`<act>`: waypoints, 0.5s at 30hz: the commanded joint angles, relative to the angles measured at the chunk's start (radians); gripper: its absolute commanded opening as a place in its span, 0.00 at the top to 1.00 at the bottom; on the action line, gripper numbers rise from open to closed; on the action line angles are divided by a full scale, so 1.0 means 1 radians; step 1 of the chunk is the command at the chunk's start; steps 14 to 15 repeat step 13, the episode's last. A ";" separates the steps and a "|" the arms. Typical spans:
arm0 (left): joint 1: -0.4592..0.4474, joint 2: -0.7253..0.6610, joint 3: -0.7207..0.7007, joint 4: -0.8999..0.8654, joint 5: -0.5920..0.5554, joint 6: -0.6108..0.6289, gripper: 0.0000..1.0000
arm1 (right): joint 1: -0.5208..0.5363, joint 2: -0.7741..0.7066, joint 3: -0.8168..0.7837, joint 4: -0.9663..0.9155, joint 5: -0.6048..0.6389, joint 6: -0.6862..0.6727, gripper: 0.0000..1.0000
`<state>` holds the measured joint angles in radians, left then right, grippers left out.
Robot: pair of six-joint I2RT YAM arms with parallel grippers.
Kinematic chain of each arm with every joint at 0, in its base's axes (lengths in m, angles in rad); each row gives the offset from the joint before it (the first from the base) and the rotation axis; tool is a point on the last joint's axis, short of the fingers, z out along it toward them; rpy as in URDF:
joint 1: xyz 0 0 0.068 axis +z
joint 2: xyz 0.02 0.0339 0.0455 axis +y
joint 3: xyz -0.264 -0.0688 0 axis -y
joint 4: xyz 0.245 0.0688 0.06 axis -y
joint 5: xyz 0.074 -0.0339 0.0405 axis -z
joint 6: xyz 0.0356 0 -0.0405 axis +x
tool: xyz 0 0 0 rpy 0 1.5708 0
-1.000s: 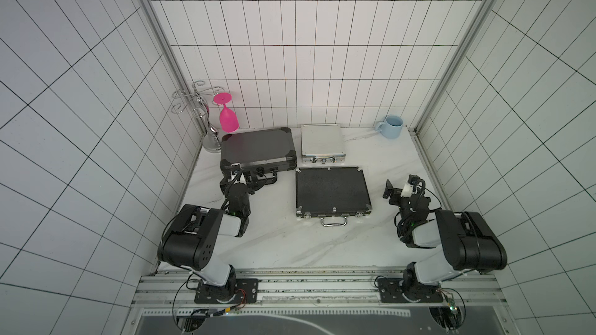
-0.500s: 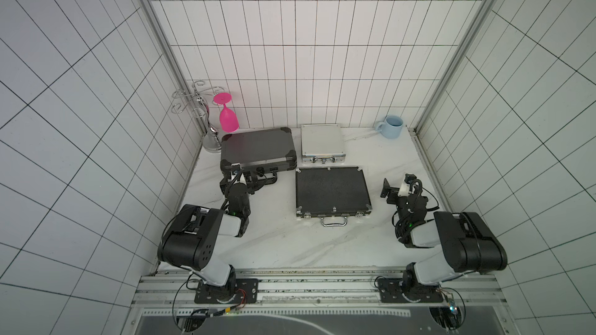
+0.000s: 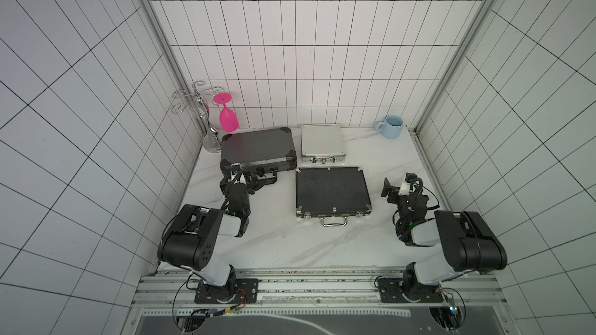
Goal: Close the poker set cases
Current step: Reset both arms
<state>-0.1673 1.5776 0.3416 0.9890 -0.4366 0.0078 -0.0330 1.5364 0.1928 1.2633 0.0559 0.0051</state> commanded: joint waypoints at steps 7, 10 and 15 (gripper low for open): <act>0.006 -0.013 0.007 0.010 0.000 0.001 0.02 | -0.001 0.011 0.068 -0.014 -0.045 -0.030 0.00; 0.005 -0.013 0.008 0.011 -0.001 0.000 0.02 | -0.018 0.017 0.083 -0.038 -0.072 -0.016 0.00; 0.005 -0.012 0.008 0.011 -0.001 0.001 0.02 | -0.019 0.011 0.074 -0.027 -0.068 -0.020 0.00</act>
